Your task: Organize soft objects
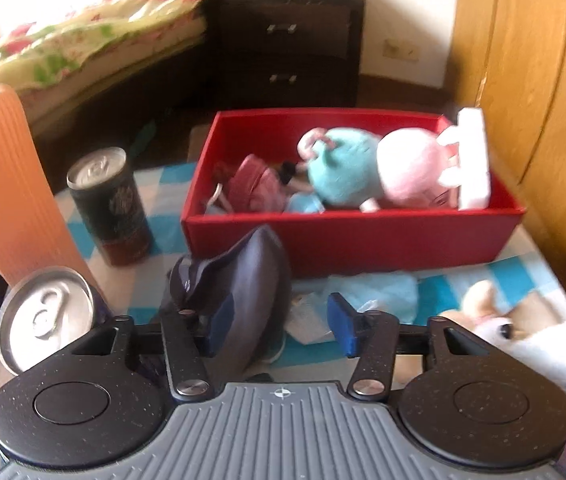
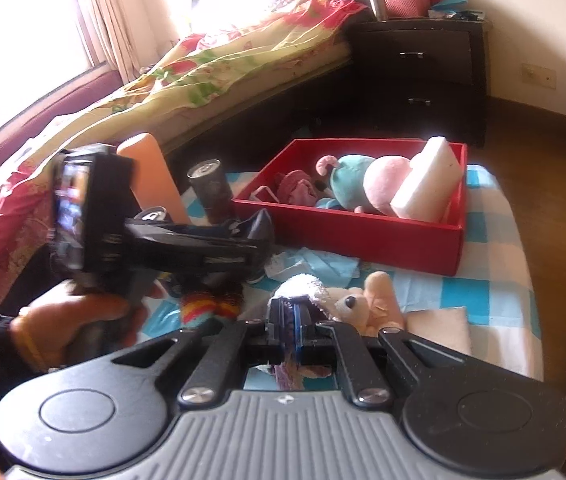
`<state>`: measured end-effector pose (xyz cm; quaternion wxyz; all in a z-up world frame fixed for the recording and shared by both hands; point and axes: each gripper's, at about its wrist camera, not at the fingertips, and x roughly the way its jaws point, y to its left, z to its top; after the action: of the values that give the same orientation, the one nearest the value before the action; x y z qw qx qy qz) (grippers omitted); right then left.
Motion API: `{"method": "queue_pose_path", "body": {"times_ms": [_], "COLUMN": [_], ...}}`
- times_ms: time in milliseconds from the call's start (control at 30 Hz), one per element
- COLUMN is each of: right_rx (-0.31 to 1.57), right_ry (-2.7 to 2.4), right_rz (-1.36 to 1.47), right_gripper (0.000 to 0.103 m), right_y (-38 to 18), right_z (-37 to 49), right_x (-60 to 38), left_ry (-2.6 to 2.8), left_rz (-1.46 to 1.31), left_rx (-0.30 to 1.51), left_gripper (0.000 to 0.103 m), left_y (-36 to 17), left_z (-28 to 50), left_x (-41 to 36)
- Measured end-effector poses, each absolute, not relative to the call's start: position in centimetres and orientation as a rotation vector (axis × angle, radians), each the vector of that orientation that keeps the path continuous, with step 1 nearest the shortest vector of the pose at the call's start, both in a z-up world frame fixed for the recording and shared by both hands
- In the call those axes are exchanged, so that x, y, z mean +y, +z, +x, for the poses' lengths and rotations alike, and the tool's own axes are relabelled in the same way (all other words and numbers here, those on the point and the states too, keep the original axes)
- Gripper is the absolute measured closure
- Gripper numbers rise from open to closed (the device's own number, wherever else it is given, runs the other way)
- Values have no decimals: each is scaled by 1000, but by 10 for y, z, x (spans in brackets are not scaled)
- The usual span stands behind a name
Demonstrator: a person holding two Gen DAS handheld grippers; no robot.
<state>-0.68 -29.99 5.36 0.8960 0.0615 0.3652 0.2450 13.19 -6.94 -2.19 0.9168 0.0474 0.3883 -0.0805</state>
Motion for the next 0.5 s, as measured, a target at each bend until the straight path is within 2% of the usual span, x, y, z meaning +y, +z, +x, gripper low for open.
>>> {"method": "queue_pose_path", "body": {"times_ms": [33,100,133,200,267,367,500], "right_rx": [757,758,760,763,763,757,748], "right_ry": [511,512,510,506,502,500,501], "right_rz": [129,135,137,143,144,146,140], "right_gripper": [103,103,103,103,103,103,103], "right_y": [54,54,54,54,53,55,58], "right_z": [-7,-6,-6,-6,-6,-5,-6], "right_x": [-300,-302,-303,-306,-308,-308,-305], "left_ry": [-160,-157,-152,-140,-139,-143,-171], "left_rz": [100,96,90,78,69,67,43], "left_rx": [809,841,856,880,893,882,861], "left_gripper": [53,68,72,91,99,103,103], "left_y": [-25,-32,-35,-41,-42,-38,-25], "left_z": [134,140,142,144,143,137,127], "left_x": [-71,-72,-72,-71,-70,-70,-70]}}
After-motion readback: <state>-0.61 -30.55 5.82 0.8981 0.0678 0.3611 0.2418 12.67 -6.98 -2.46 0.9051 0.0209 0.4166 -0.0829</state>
